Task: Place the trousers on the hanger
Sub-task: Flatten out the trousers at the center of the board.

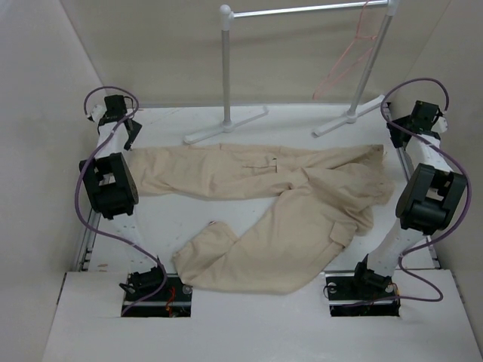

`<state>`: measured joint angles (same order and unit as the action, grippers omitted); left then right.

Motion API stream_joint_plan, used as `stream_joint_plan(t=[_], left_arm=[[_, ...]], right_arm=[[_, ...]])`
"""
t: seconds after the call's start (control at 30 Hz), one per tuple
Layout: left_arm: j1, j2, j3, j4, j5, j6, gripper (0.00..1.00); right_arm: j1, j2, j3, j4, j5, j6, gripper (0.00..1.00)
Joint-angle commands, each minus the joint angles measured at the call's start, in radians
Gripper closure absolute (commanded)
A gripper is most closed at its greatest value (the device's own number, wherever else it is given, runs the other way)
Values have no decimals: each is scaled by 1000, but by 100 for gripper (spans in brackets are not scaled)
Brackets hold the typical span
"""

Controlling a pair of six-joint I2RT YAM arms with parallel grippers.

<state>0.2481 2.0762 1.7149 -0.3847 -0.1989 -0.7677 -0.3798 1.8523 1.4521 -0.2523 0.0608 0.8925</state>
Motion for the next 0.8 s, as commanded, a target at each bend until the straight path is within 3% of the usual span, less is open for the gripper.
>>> stream_joint_plan(t=[0.0,0.1,0.17,0.2,0.3,0.33,0.43,0.57,0.67,0.77], left_arm=[[-51,-181,-107,-36,15,5,48],[-109,-411,-372,-19,-5,39,49],[-183,-566,-541,-34,-16,73,54],[-235,-637,-616,-57,-13,83,55],[-426,-801,-762,-175,-34,84,58],[-495,-839,-791,-218,-54,76,58],[-692,-886,-827,-333,-95,47,53],[-870,-848,-844,-379,-103,12,41],[-936,-796,-862,-327,-83,-2,34],[-964,-720,-859,-278,-44,1,34]], right_arm=[[11,-74,21,15,22,-10,43],[77,-192,-60,11,48,-35,31],[139,-283,-134,24,91,-46,31],[173,-327,-171,28,106,-52,36],[276,-444,-277,34,129,-52,76],[310,-477,-309,35,128,-49,84],[419,-562,-392,21,119,-72,89],[543,-668,-511,-2,54,-119,80],[670,-757,-611,-69,25,-162,61],[761,-833,-699,-180,49,-162,42]])
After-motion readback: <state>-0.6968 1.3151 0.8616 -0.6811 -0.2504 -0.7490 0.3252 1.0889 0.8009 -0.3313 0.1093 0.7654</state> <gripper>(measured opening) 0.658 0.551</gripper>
